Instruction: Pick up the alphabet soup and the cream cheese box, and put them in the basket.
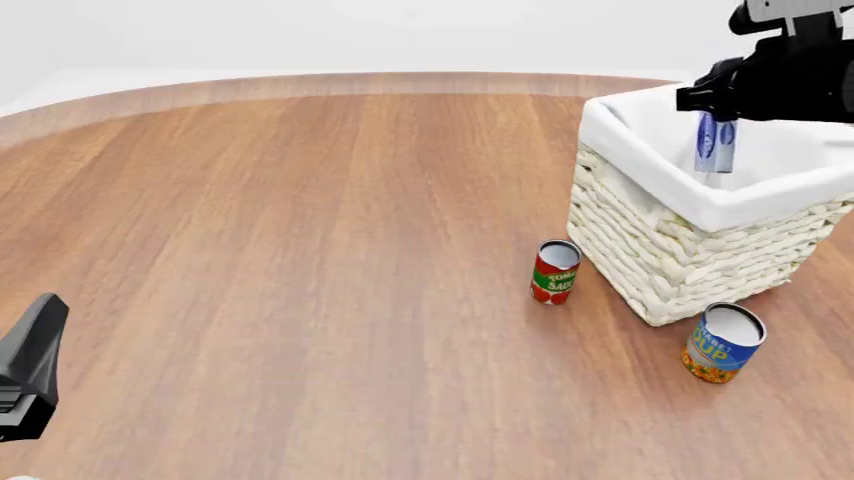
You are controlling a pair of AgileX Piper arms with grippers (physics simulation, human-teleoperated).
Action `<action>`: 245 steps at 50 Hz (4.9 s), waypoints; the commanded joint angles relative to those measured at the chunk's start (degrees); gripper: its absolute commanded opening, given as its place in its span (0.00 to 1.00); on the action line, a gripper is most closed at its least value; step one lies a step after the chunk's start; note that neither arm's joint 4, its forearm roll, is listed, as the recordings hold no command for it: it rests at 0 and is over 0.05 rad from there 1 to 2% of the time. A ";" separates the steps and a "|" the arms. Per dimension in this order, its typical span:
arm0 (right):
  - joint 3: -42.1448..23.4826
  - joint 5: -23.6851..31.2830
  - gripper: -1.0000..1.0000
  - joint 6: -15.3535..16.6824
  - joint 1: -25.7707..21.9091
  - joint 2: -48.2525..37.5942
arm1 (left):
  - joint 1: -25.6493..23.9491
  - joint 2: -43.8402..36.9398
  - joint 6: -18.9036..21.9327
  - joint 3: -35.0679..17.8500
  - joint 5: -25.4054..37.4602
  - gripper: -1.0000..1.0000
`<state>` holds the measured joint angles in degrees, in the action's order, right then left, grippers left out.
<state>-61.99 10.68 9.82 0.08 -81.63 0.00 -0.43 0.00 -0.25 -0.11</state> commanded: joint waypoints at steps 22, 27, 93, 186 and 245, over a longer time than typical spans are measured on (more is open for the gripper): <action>-1.48 -1.80 0.00 -0.43 1.93 -5.57 | 0.00 0.00 0.00 0.00 0.00 1.00; -1.49 -1.90 0.00 -0.37 2.06 -6.06 | 0.00 0.00 0.00 0.00 0.00 1.00; 2.46 -1.00 1.00 -1.44 -0.74 1.41 | 0.00 0.00 0.00 0.00 0.00 1.00; 20.00 23.07 1.00 -4.81 -5.78 44.35 | 0.00 0.00 0.00 0.00 0.00 1.00; 29.39 31.37 1.00 -6.72 -4.25 52.10 | 0.00 0.00 0.00 0.00 0.00 1.00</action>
<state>-34.46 42.02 3.35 -4.91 -29.89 0.00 -0.43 0.00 -0.25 -0.11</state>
